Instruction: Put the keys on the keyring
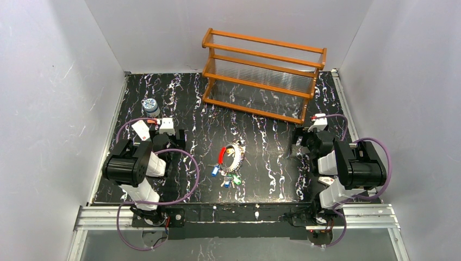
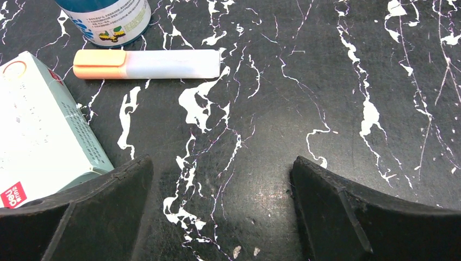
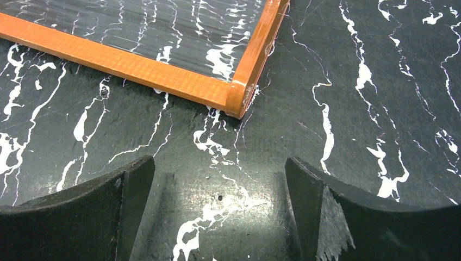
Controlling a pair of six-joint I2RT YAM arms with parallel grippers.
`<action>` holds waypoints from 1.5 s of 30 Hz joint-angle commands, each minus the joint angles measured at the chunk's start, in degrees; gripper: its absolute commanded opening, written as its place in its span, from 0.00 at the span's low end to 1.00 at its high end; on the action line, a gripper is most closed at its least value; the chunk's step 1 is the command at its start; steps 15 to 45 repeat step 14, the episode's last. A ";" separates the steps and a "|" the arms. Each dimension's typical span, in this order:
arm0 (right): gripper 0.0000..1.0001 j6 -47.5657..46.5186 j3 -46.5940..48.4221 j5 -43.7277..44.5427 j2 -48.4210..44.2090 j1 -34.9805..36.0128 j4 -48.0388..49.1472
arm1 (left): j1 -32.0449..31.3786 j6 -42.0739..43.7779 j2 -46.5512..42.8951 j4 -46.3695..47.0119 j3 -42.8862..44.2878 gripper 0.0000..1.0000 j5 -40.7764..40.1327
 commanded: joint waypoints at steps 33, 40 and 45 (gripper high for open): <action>0.99 0.91 1.15 1.34 -0.29 -0.24 2.18 | 0.33 -0.69 -0.06 -0.35 0.77 0.98 -2.49; 0.99 0.91 1.15 1.34 -0.29 -0.24 2.18 | 0.33 -0.69 -0.06 -0.35 0.77 0.98 -2.49; 0.99 0.91 1.15 1.34 -0.29 -0.24 2.18 | 0.33 -0.69 -0.06 -0.35 0.77 0.98 -2.49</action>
